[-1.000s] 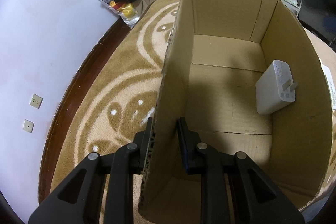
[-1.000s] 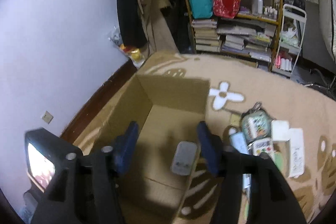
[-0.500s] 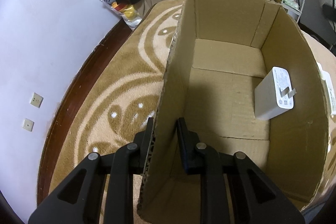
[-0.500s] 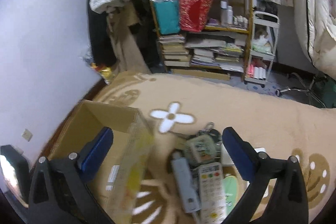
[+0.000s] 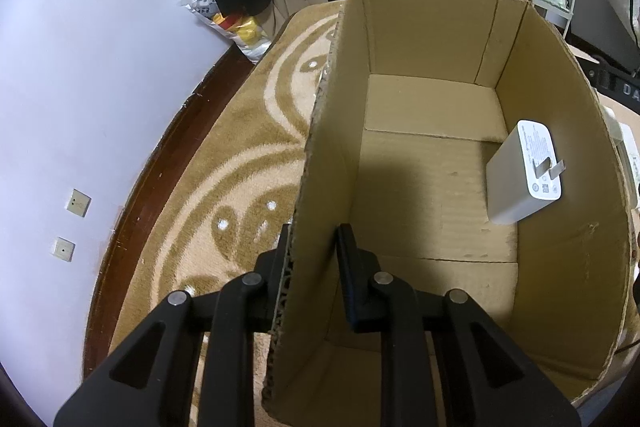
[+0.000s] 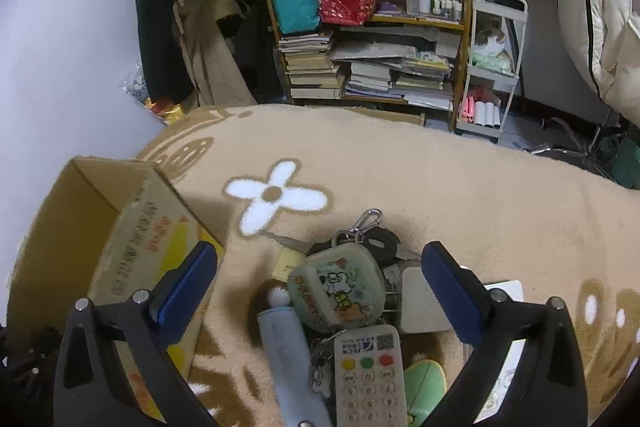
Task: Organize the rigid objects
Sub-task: 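Move the right tool back to the items and reach for the cartoon tin, then grasp the cartoon-printed tin with the right tool and lift it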
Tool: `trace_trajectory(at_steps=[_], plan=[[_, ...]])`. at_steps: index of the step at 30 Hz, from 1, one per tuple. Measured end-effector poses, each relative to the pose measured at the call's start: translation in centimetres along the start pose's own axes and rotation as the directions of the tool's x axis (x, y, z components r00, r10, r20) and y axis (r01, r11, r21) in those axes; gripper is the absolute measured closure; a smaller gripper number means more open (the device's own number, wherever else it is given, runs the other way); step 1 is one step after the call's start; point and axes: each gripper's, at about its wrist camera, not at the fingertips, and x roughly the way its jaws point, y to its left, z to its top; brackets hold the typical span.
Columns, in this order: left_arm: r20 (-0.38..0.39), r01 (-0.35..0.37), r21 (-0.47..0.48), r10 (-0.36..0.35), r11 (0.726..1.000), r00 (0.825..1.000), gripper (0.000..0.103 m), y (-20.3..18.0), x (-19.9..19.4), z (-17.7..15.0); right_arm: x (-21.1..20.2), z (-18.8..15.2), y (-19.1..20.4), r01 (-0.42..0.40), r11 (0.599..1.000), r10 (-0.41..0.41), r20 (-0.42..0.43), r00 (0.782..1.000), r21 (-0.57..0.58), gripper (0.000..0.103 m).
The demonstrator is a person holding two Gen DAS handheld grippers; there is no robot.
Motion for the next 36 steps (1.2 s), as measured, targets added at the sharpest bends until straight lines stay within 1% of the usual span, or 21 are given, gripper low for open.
trace_trajectory(at_steps=[4, 6, 8, 10, 14, 18, 19, 20, 22, 29, 32, 36], plan=[[0.004, -0.013, 0.010, 0.013, 1.000, 1.000, 0.083, -0.3, 0.1, 0.0, 1.1, -0.3, -0.8, -0.001, 1.000, 0.002, -0.026, 1.000, 0.014, 0.002], [0.000, -0.009, 0.003, 0.009, 1.000, 1.000, 0.083, -0.2, 0.2, 0.0, 1.6, -0.4, -1.1, -0.001, 1.000, 0.002, -0.040, 0.999, 0.021, 0.005], [-0.001, -0.007, 0.000, 0.007, 1.000, 1.000, 0.083, -0.2, 0.2, 0.1, 2.2, -0.5, -1.3, -0.006, 1.000, 0.007, -0.060, 0.998, 0.025, 0.014], [0.002, -0.010, 0.003, 0.010, 1.000, 1.000, 0.083, -0.3, 0.2, 0.1, 2.6, -0.6, -1.5, -0.018, 0.999, 0.021, -0.072, 0.997, 0.037, 0.019], [0.006, -0.017, 0.007, 0.017, 1.000, 1.000, 0.082, -0.4, 0.3, -0.1, 2.6, -0.7, -1.6, -0.016, 0.999, 0.019, -0.073, 0.997, 0.035, 0.019], [0.005, -0.013, 0.003, 0.013, 1.000, 1.000, 0.082, -0.4, 0.3, -0.1, 2.9, -1.2, -0.9, -0.015, 1.000, 0.016, -0.108, 0.994, 0.004, 0.020], [0.005, -0.013, 0.002, 0.013, 1.000, 1.000, 0.082, -0.4, 0.3, -0.1, 3.1, -1.4, -0.7, 0.000, 1.000, -0.001, -0.121, 0.993, -0.006, 0.031], [0.006, -0.011, -0.001, 0.011, 1.000, 1.000, 0.082, -0.4, 0.3, -0.1, 3.3, -1.7, -0.5, 0.025, 0.999, -0.027, -0.126, 0.992, -0.022, 0.038], [0.013, -0.004, -0.016, 0.004, 1.000, 1.000, 0.082, -0.2, 0.3, -0.2, 2.9, -1.9, -0.1, 0.038, 0.999, -0.040, -0.107, 0.993, -0.028, 0.038], [0.014, 0.001, -0.032, 0.000, 0.999, 1.000, 0.082, 0.3, 0.5, -0.1, 1.1, -1.9, -0.1, 0.042, 0.999, -0.041, -0.073, 0.996, 0.001, 0.039], [0.016, 0.001, -0.035, -0.001, 0.999, 1.000, 0.082, 0.4, 0.5, -0.1, -0.3, -1.6, 0.2, 0.028, 1.000, -0.027, -0.040, 0.999, 0.010, 0.039], [0.016, 0.000, -0.038, 0.000, 0.999, 1.000, 0.082, 0.4, 0.5, -0.1, -2.9, -0.8, 1.3, -0.015, 1.000, 0.015, 0.021, 1.000, 0.013, 0.039]])
